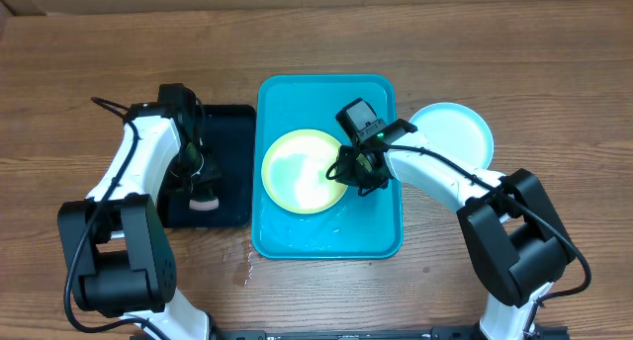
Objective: Clean dirty plates on tray and stack at the side
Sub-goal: 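Carry the sponge left and release it in the black tray, then lift the yellow plate by its rim with the right gripper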
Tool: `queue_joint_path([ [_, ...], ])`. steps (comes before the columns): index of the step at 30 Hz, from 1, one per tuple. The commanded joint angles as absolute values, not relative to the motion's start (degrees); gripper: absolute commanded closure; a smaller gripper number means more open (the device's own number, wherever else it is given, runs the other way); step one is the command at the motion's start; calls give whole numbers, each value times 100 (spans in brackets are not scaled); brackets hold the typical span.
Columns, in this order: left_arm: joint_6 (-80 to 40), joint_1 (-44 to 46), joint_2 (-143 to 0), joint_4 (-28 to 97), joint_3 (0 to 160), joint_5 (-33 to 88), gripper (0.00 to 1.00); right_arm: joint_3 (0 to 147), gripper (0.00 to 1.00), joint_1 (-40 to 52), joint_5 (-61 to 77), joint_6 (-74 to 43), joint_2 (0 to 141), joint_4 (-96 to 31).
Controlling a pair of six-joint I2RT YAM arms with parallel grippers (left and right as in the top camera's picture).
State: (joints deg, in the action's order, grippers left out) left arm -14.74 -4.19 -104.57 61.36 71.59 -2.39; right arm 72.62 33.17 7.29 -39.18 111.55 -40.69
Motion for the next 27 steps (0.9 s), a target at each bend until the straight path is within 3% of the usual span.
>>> queue_joint_path([
  [1, -1544, -471, -10379, 6123, 7188, -193, 55, 7238, 94, 3369, 760, -3905, 11157, -4053],
  [2, -1531, -471, -10379, 6123, 7205, -64, 46, 7238, 94, 3369, 760, -3905, 11157, -4053],
  [4, -1350, -497, -10379, 6123, 7269, 261, 40, 7238, 92, 3369, 760, -3905, 11157, -4051],
  [6, -1127, -493, -10368, 6178, 7417, 681, 38, 7238, 75, 3369, 760, -3905, 11157, -4045],
  [13, -982, -574, -10143, 6735, 8342, 1229, 37, 7238, 50, 3369, 698, -3905, 11157, -3948],
  [19, -1046, -714, -9406, 7050, 9155, 1256, 38, 7238, 48, 3369, 607, -3905, 11157, -3789],
  [23, -1212, -854, -8676, 7070, 9354, 1201, 32, 7238, 53, 3369, 532, -3907, 11157, -3730],
  [26, -1306, -1037, -8152, 7048, 9369, 1179, 20, 7238, 54, 3369, 506, -3907, 11157, -3710],
  [27, -1319, -1072, -7981, 7048, 9369, 1151, 5, 7238, 54, 3369, 497, -3909, 11157, -3706],
])
